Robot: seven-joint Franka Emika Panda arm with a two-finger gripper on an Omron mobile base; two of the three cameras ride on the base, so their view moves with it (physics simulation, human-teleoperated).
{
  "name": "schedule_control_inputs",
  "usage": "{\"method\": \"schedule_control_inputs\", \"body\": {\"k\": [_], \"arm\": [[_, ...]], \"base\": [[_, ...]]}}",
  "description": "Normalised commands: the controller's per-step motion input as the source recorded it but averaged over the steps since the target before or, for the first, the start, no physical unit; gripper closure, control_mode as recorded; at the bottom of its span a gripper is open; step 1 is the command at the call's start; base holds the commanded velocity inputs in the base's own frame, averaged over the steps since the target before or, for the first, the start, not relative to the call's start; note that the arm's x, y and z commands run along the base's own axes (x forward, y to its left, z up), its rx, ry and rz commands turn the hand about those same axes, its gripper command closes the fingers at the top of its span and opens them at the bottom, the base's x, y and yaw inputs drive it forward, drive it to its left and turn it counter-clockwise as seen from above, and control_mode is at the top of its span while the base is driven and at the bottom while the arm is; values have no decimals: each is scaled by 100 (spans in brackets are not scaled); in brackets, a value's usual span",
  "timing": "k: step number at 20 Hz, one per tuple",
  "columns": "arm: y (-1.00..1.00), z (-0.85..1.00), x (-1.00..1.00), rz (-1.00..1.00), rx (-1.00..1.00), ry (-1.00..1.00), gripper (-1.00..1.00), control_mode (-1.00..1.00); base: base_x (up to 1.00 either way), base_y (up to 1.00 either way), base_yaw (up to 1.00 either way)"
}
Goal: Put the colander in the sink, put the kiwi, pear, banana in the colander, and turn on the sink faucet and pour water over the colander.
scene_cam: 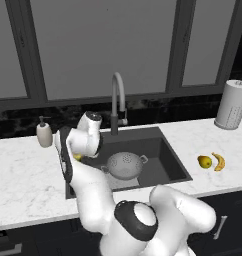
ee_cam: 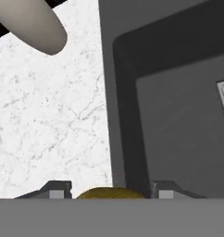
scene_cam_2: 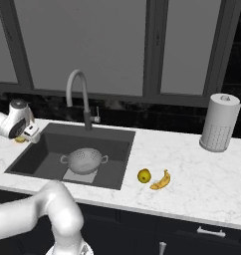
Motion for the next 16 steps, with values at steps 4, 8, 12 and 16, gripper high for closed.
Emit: {"method": "schedule_control_inputs", "body": {"k": [4,8,12,16], "arm": [[-85,82,-68,-14,18,-13,100,-100],[-54,68,-51,-13,4,-3,100,-100],[-65,28,-18,-6,0,7,100,-100],[-97,3,0,-4,0,3,100,-100]], "base": [[0,0,0],[0,0,0],[0,0,0],[0,0,0]]}}
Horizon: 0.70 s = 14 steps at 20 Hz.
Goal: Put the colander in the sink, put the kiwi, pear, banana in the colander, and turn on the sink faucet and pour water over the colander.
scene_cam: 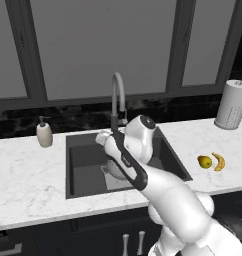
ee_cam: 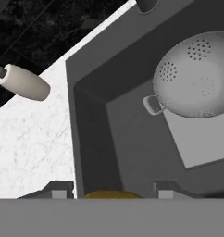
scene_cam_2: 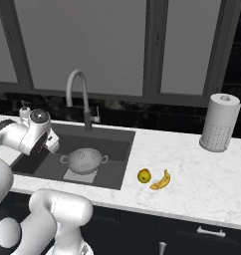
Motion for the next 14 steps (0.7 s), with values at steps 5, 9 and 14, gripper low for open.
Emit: {"method": "schedule_control_inputs", "body": {"k": [5,9,14], "arm": [[-99,11,0,-5,0,10,100,-100],[-92,9,14,-8,0,13,100,-100],[-92,0,26,-1,1,17,100,-100]], "base": [[0,0,0],[0,0,0],[0,0,0]]}}
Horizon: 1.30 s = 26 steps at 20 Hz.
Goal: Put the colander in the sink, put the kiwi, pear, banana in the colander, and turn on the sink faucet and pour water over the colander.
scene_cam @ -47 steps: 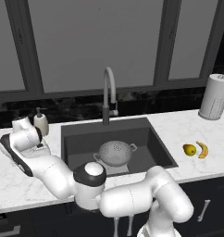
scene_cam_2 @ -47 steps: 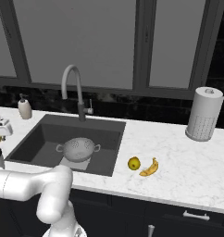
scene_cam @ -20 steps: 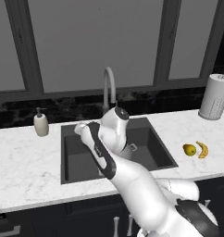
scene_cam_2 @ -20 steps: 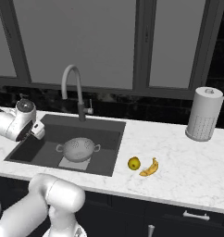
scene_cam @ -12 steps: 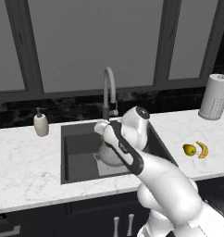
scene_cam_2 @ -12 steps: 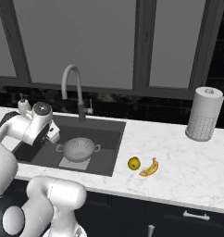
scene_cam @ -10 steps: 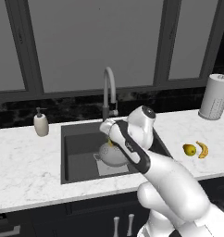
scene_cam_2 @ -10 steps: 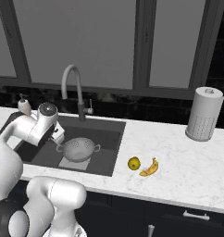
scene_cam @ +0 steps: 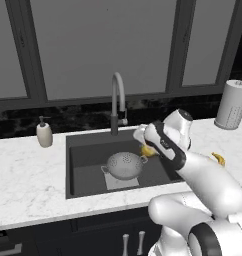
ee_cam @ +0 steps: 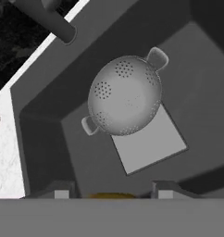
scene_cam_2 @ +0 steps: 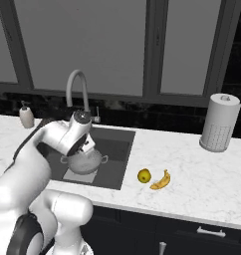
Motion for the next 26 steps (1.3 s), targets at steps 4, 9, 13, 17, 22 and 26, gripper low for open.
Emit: {"method": "schedule_control_inputs", "body": {"k": [4,9,13,17,22,26], "arm": [[-53,0,61,7,1,12,100,-100],[-5,-18,82,17,0,15,100,-100],[5,-52,35,22,0,18,100,-100],[0,-41,-2,23,0,2,100,-100],[19,-24,0,9,0,0,100,-100],[21,-21,-9,1,0,-3,100,-100]], "base": [[0,0,0],[0,0,0],[0,0,0],[0,0,0],[0,0,0],[0,0,0]]}}
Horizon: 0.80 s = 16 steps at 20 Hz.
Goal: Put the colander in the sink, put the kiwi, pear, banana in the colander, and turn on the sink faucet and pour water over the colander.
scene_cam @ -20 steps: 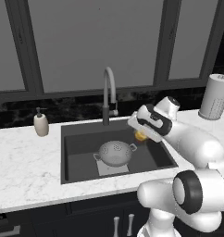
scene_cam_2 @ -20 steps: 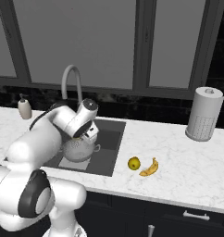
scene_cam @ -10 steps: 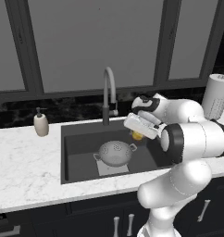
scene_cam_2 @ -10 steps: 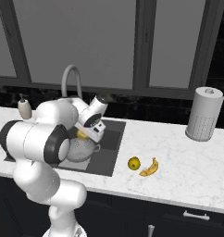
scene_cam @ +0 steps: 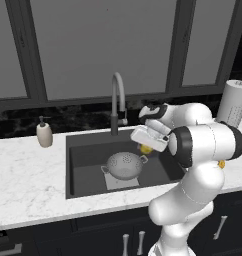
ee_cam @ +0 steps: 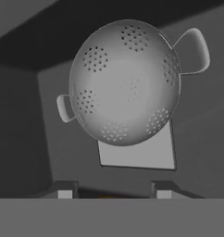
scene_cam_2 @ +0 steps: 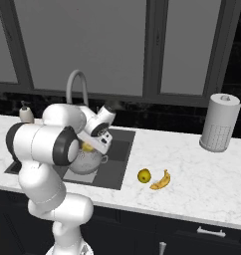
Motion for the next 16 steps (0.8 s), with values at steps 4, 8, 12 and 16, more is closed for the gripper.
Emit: {"method": "schedule_control_inputs", "body": {"k": [4,8,12,16], "arm": [[13,-28,-7,0,0,-2,100,-100],[0,-45,0,5,0,0,100,-100],[0,-49,4,6,1,0,100,-100],[0,-29,21,5,4,-1,100,-100]], "base": [[0,0,0],[0,0,0],[0,0,0],[0,0,0]]}}
